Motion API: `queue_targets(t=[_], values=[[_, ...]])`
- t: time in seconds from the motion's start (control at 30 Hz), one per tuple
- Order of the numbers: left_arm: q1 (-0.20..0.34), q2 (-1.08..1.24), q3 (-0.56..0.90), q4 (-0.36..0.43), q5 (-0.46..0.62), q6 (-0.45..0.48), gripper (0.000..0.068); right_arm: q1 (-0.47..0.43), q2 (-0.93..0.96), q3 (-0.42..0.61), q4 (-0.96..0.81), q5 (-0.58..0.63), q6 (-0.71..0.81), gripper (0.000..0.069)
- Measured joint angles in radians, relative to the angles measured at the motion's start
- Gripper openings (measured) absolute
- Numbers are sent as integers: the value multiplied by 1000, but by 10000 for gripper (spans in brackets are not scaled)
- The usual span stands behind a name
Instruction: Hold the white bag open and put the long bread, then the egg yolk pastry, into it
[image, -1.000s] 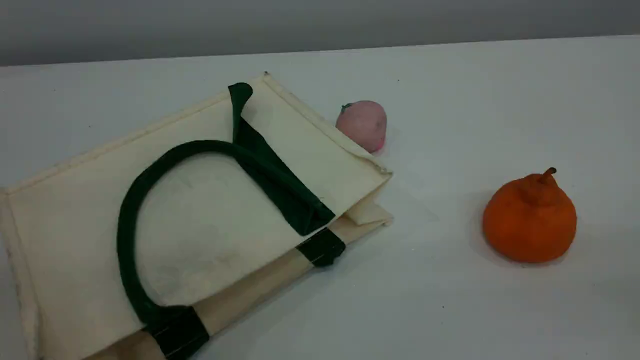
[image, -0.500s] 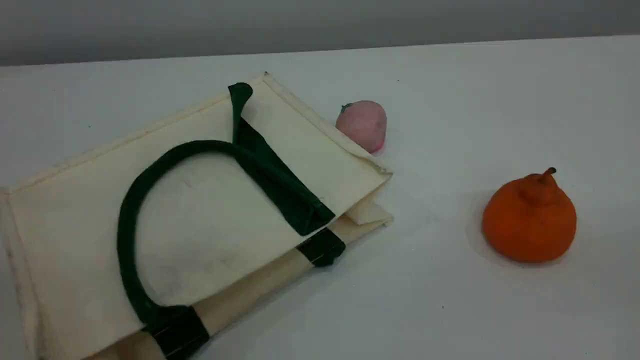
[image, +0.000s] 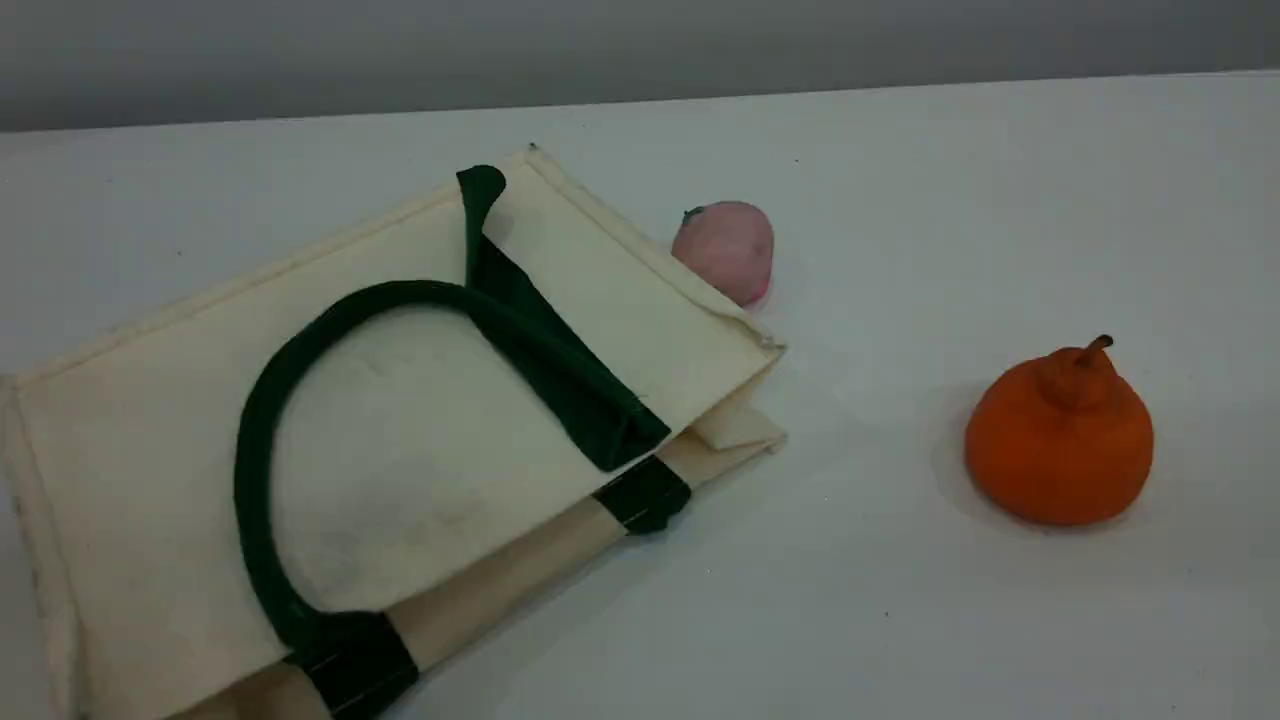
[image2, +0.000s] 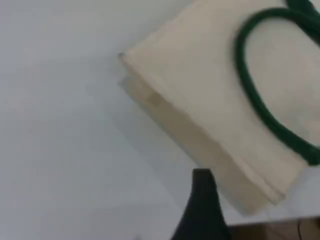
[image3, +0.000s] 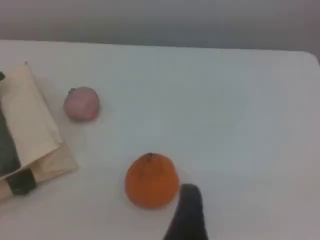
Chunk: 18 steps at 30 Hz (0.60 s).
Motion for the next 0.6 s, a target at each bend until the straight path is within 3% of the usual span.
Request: queue_targets(t=[0.2, 0.6], values=[[126, -105, 0, 1, 3, 0, 501, -4, 0, 0, 1, 0, 0, 561], [128, -223, 0, 4, 3, 1, 501, -63, 0, 0, 0, 0, 0, 561]])
